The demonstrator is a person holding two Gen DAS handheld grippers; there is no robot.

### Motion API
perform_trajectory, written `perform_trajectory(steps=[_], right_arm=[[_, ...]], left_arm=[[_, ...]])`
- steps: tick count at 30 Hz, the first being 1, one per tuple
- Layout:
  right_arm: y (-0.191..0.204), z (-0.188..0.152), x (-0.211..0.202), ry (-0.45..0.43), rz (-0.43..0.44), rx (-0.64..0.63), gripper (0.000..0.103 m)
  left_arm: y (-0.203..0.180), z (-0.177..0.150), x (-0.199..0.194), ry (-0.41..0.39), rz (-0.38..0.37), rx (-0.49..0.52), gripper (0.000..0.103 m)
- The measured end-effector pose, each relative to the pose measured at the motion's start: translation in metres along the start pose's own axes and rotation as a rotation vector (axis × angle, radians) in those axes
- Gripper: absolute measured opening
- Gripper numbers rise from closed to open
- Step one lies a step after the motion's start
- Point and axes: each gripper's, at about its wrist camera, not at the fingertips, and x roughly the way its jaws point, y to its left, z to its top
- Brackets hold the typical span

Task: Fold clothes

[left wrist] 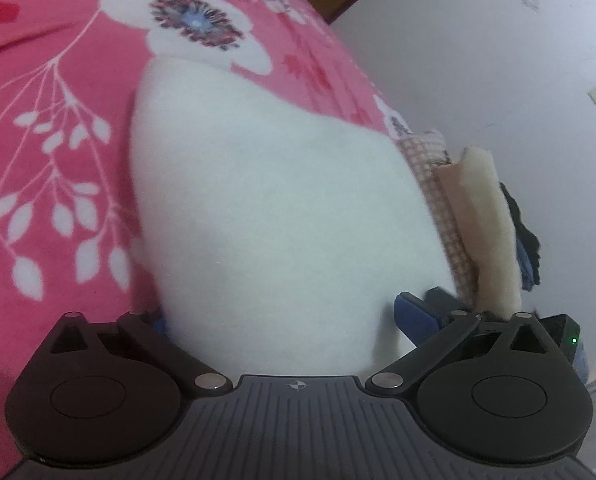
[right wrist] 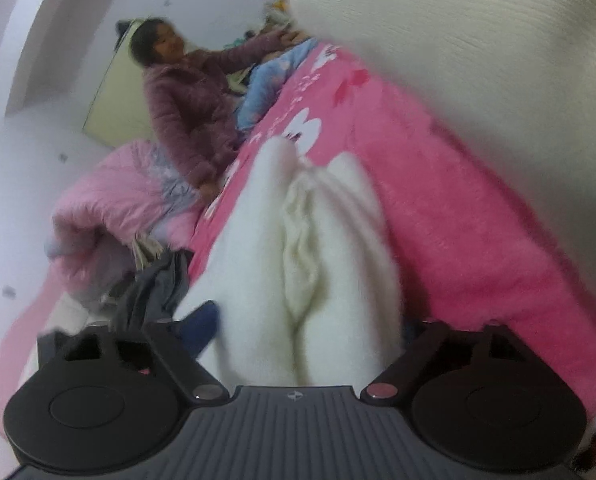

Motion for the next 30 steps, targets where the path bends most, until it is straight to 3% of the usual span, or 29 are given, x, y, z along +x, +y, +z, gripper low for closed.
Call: perform_trajectory(steps=[2,5,12,17,24,27,30], right_arm=[[0.009,-0.006,-0.006,-0.017,-0.008,-0.041,0.067],[0.019,-0.009,-0.018,-0.05,0.01,-0.064,0.057],[0.063,-0.004,-0.043,-0.095,0.112,-0.127,0.056],[0.089,0.033,-0.086,-0.194,0.179,-0.193,0.056],[0.101,0.142,-0.205,-0.353,0.106,-0.376,0.056],[0.086,0.183,-0.241,-0.334,0.056,-0.404,0.058],[0.041,0.204,-0.241,-0.264,-0.021,-0.354,0.065]], left_arm=[[-0.005,-0.003,-0.01,-0.021,-0.024,0.014,0.1],[-0.01,-0.005,-0.031,-0.057,-0.064,-0.016,0.099],[-0.055,-0.005,-0.083,-0.165,-0.069,0.016,0.099],[-0.118,0.02,-0.092,-0.23,-0.149,0.133,0.1],[-0.215,0.067,-0.025,-0.261,-0.406,0.26,0.1],[-0.241,0.068,0.02,-0.24,-0.445,0.293,0.102],[-0.237,0.059,0.082,-0.134,-0.411,0.251,0.102]])
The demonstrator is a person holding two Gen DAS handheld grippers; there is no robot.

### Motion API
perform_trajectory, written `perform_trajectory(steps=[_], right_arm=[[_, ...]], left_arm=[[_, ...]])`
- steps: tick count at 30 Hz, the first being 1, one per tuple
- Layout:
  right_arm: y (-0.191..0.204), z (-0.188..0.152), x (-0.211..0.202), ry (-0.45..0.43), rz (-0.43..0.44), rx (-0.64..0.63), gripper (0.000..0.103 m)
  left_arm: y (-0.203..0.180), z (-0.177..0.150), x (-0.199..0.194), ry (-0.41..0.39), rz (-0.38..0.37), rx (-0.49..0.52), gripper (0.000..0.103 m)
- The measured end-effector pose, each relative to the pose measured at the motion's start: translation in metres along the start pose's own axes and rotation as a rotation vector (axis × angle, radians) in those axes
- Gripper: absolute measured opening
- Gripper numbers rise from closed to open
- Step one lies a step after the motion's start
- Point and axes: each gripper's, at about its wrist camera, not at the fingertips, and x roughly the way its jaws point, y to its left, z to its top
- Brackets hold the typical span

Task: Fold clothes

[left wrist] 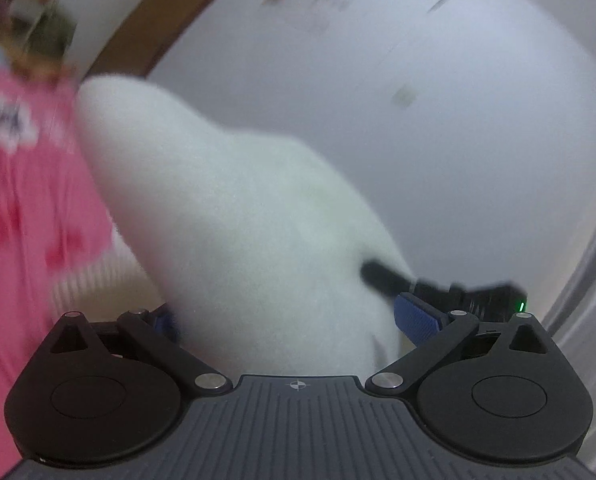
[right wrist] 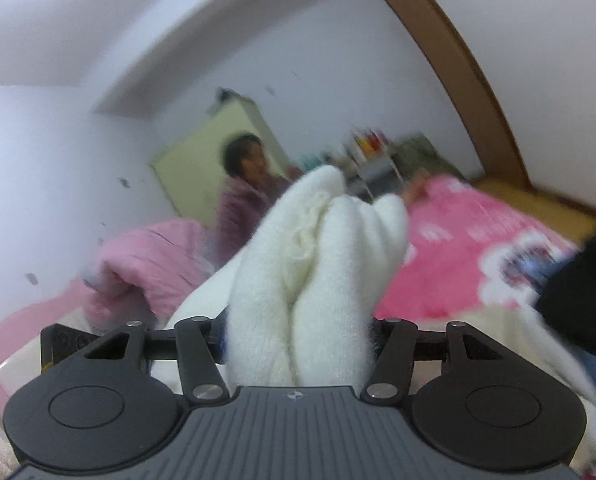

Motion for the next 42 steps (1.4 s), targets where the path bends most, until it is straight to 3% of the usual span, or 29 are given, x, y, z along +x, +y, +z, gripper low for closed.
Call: perform_trajectory(steps=[3,4,5,7,10,13,17,23,27,29,32,34,36,38,40,42], right_arm=[[-0.079,-0.042,0.034,0.124,-0.15,0.078,0.077],[-0.106,-0.057,0.046,0.167,-0.202,0.107,0.083],[-0.122,-0.066,0.047,0.156,-0.184,0.156,0.083],[-0.139,-0.075,0.039,0.068,-0.066,0.276,0.083],[-0.125,-0.069,0.036,0.032,-0.076,0.226,0.081],[-0.119,-0.064,0.04,0.023,-0.09,0.23,0.077],[-0.131,-0.06,0.038,-0.017,-0.091,0.243,0.074],[-0.144,-0.062,0.051,-0.026,-0.078,0.248,0.074],[-0.13,-0.065,0.026,-0.068,-0.118,0.234,0.075],[-0.117,-0.065,0.001,-0.123,-0.147,0.209,0.075],[-0.087,-0.064,-0.04,-0.233,-0.161,0.155,0.072],[-0.059,-0.066,-0.057,-0.276,-0.133,0.106,0.07],[-0.027,-0.072,-0.055,-0.257,-0.123,0.013,0.068],[0.003,-0.085,-0.044,-0.207,-0.131,-0.113,0.067],[0.012,-0.103,-0.023,-0.12,-0.164,-0.173,0.067],[0.006,-0.122,0.006,0.003,-0.256,-0.172,0.066]], left_arm=[[0.053,-0.045,0.054,0.125,0.097,-0.109,0.098],[0.062,-0.058,0.056,0.097,0.086,-0.098,0.097],[0.062,-0.063,0.051,0.057,0.061,-0.078,0.097],[0.051,-0.058,0.049,0.053,0.075,-0.036,0.099],[0.045,-0.044,0.056,0.094,0.127,-0.025,0.099],[0.048,-0.036,0.061,0.083,0.117,-0.065,0.099],[0.043,-0.026,0.071,0.052,0.106,-0.015,0.1],[0.041,-0.046,0.058,0.034,0.103,-0.026,0.1],[0.049,-0.047,0.021,0.019,0.079,-0.051,0.099],[0.052,-0.045,-0.006,-0.018,0.117,-0.053,0.1],[0.039,-0.03,-0.037,-0.131,0.159,0.043,0.1],[0.018,-0.02,-0.043,-0.175,0.143,0.152,0.101],[-0.003,-0.014,-0.033,-0.139,0.115,0.261,0.102],[-0.017,-0.02,-0.014,-0.065,0.145,0.357,0.102],[-0.012,-0.035,0.012,0.017,0.245,0.393,0.102],[-0.012,-0.049,0.021,0.014,0.354,0.466,0.102]])
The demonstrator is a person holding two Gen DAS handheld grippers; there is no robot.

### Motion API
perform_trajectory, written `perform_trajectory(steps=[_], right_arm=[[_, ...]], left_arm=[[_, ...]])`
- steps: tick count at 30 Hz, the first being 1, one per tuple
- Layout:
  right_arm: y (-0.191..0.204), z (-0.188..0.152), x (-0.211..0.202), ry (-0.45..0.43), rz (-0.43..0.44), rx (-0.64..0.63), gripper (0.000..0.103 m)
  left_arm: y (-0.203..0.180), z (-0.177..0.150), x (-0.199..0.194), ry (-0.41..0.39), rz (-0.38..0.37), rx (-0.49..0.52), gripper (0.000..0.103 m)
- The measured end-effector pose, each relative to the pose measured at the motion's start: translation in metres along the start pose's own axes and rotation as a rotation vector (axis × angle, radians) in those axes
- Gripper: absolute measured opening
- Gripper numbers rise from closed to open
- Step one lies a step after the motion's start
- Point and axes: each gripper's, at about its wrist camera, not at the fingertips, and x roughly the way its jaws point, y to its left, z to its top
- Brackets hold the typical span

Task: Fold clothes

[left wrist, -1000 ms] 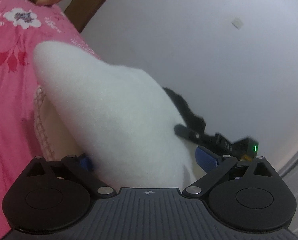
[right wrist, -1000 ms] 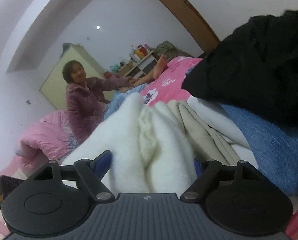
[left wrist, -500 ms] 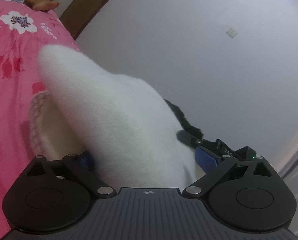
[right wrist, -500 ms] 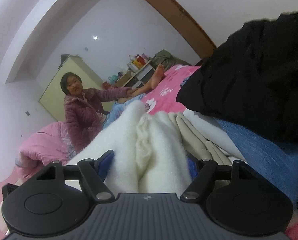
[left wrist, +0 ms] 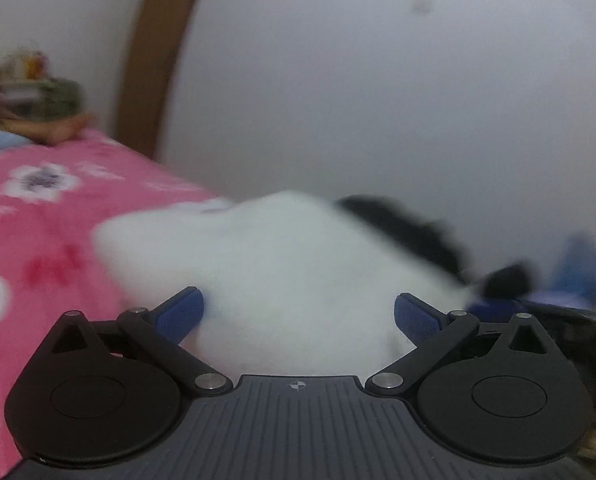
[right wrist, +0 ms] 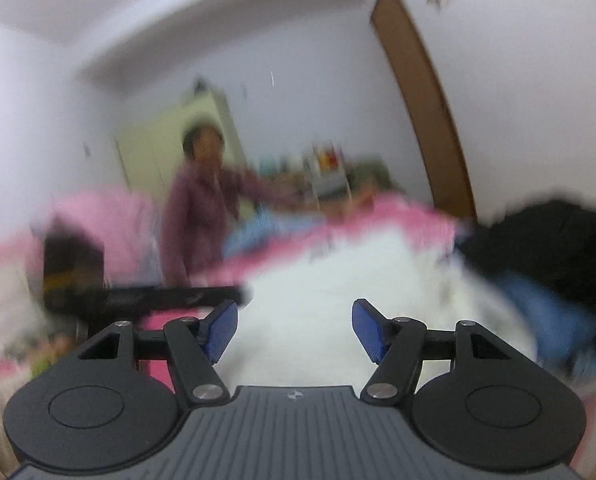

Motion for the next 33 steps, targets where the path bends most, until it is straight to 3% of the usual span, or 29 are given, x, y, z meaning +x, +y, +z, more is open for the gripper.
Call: perform_trajectory(steps=[2,6,8,10,13,19,24,31,33], right_arm=[[0.0,-0.015,0.015,0.075,-0.099,0.027,0.063],[0.03,-0.017,-0.034,-0.03,-0.147,0.053,0.066],[0.056,-0.024,-0.058,-0.082,-0.197,0.018,0.088],[0.08,-0.038,-0.068,-0.079,-0.267,-0.021,0.097],[0.115,-0.061,-0.072,-0.04,-0.366,-0.077,0.102],[0.155,-0.09,-0.052,0.081,-0.508,-0.102,0.103],[0.174,-0.096,-0.049,0.106,-0.592,-0.082,0.103],[0.185,-0.095,-0.068,0.09,-0.66,-0.049,0.103],[0.188,-0.095,-0.071,0.089,-0.691,-0.06,0.103]], left_arm=[[-0.006,-0.002,-0.008,0.015,0.042,0.036,0.102],[-0.009,-0.002,-0.065,-0.016,0.023,0.015,0.102],[-0.017,-0.007,-0.088,-0.024,0.059,0.031,0.102],[-0.023,-0.013,-0.106,0.009,0.113,0.025,0.102],[-0.032,-0.028,-0.124,0.054,0.133,-0.011,0.102],[-0.038,-0.058,-0.152,0.111,0.176,-0.081,0.102],[-0.038,-0.076,-0.173,0.128,0.21,-0.152,0.103],[-0.032,-0.09,-0.184,0.149,0.406,-0.251,0.102],[-0.04,-0.09,-0.186,0.154,0.489,-0.206,0.102]])
